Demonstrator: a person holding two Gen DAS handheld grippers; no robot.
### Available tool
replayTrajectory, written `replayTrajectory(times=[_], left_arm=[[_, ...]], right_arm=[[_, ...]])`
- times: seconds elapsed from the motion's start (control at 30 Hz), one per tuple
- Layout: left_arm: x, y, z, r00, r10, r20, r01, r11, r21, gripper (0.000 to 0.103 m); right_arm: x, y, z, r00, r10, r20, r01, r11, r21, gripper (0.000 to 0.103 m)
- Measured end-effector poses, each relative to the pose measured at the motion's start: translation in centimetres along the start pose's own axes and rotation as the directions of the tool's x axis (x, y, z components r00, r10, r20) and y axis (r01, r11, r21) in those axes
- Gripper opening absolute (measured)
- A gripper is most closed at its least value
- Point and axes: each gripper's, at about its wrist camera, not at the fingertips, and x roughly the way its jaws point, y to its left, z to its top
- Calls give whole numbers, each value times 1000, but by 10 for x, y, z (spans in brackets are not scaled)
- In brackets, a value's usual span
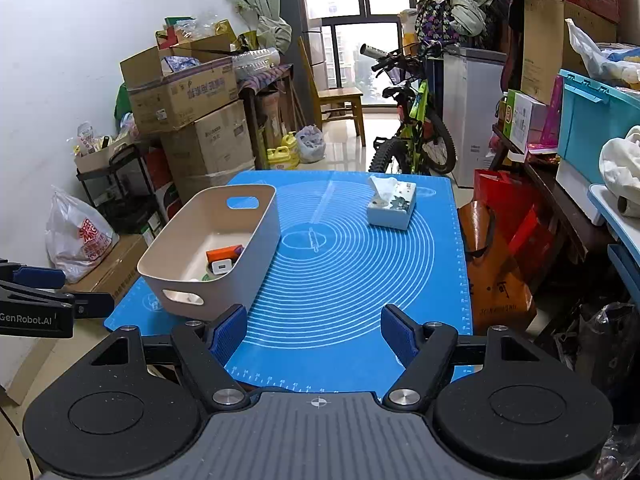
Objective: Organize rigid objects
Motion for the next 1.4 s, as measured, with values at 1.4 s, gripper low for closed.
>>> replayTrajectory(times=[1.4], left_arm=[[1, -2, -5, 1000, 2, -12, -2, 1000, 13, 78]], right_arm=[[1, -1, -9, 1000, -4, -5, 5, 1000, 15, 80]])
